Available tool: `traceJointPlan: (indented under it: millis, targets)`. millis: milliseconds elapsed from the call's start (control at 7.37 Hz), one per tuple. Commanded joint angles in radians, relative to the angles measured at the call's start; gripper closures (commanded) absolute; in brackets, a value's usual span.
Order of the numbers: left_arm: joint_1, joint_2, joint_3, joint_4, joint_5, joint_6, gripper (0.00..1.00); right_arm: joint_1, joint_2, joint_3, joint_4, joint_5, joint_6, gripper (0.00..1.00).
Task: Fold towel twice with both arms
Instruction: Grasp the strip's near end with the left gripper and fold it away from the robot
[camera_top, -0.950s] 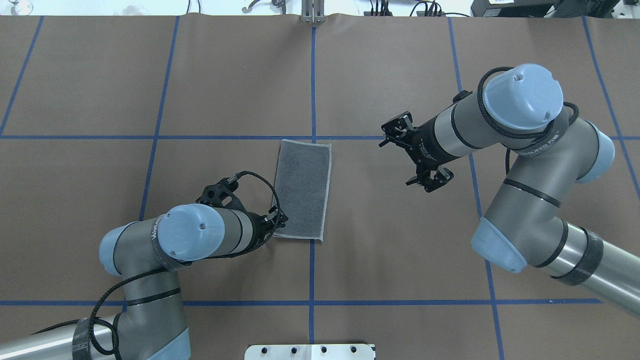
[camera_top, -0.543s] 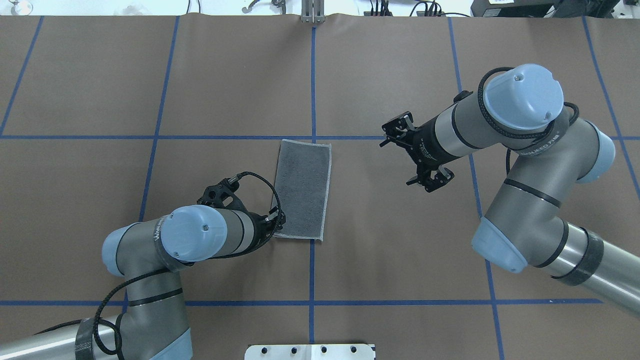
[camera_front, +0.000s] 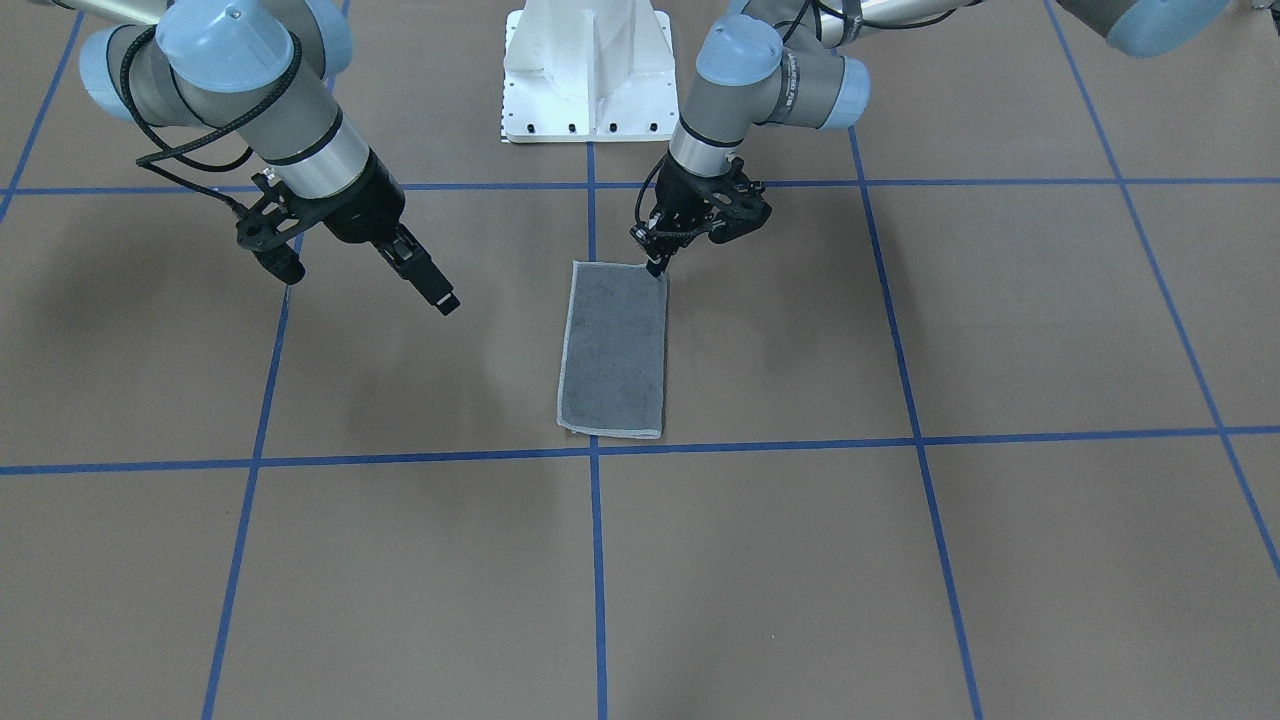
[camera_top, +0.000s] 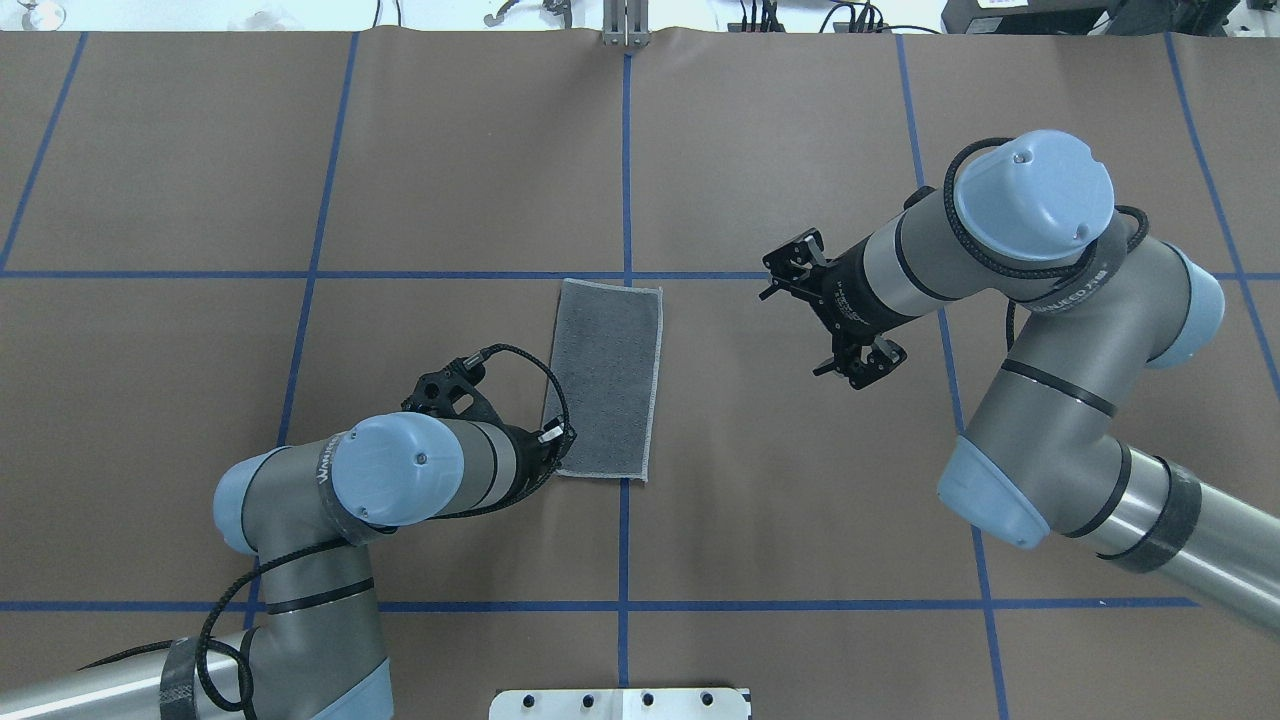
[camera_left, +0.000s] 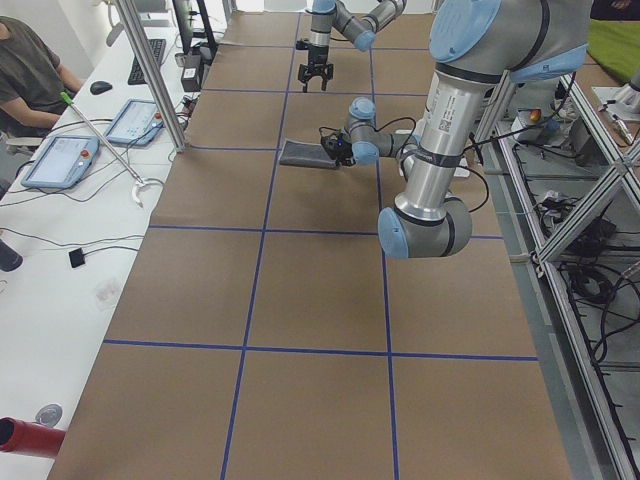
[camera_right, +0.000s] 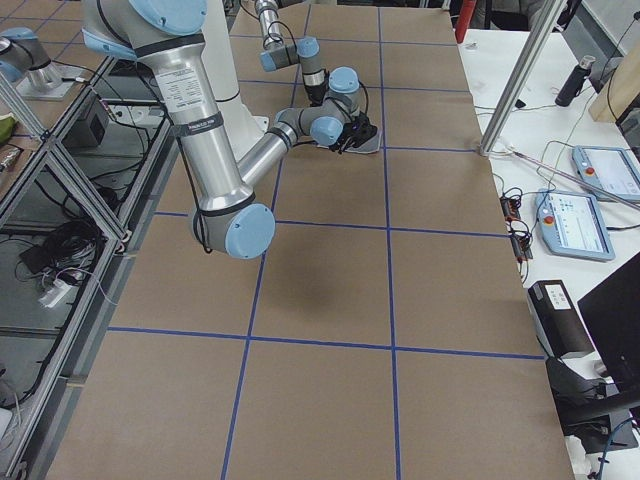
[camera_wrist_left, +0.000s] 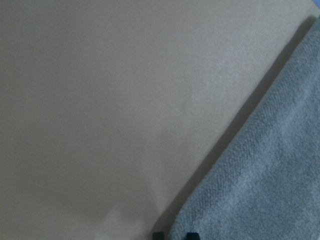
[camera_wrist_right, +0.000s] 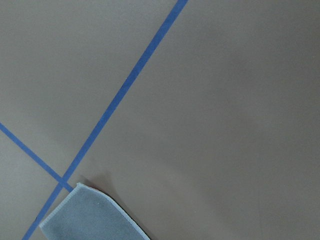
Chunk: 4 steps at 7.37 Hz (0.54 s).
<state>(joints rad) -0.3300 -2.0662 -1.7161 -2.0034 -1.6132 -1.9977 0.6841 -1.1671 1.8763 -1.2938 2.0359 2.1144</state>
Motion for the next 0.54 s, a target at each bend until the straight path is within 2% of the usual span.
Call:
traceJointPlan:
  millis: [0,271,407]
  targets:
    - [-0.026,-0.043,-0.007,0.0,0.003,-0.001,1.0,0.024,-0.005,0.001,-0.009,0.007,-0.004,0.0]
    - [-0.101,-0.133,0.07,0.002,0.004,-0.003,1.0,0.057,-0.022,-0.006,-0.01,0.035,-0.037,0.0]
    - [-0.148,-0.213,0.164,0.002,0.0,-0.003,1.0,0.06,-0.028,-0.006,-0.009,0.035,-0.042,0.0]
